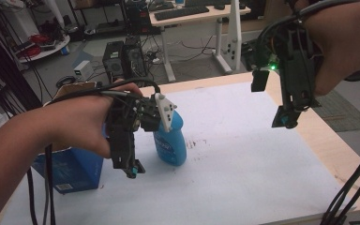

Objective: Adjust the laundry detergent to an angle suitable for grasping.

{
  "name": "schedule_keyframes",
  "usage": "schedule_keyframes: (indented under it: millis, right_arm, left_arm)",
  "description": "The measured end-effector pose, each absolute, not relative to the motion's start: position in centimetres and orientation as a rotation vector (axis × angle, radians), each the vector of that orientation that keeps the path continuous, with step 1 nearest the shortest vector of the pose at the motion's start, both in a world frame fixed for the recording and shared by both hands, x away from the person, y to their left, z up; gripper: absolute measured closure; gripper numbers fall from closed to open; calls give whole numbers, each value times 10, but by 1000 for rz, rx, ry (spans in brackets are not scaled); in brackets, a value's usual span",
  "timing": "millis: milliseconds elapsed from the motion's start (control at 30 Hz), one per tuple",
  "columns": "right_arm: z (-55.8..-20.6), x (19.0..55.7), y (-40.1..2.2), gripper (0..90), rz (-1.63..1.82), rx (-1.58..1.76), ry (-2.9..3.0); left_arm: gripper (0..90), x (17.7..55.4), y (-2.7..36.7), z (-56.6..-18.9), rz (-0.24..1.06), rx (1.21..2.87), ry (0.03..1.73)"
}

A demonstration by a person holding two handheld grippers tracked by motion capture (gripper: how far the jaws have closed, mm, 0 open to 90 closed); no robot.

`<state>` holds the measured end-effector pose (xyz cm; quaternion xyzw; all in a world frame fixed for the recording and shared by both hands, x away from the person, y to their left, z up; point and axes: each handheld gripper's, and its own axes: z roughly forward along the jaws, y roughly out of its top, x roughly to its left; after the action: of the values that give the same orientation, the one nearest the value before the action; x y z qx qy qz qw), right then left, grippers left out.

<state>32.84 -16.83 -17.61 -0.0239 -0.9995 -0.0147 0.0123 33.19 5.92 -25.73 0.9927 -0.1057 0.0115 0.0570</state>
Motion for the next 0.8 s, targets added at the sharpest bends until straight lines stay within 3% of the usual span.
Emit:
schedule_keyframes:
  millis: [800]
  right_arm:
    - [-179,330,-166,37,-54,-126,-3126]
  left_arm:
    - [25,327,74,-252,37,3015,-298]
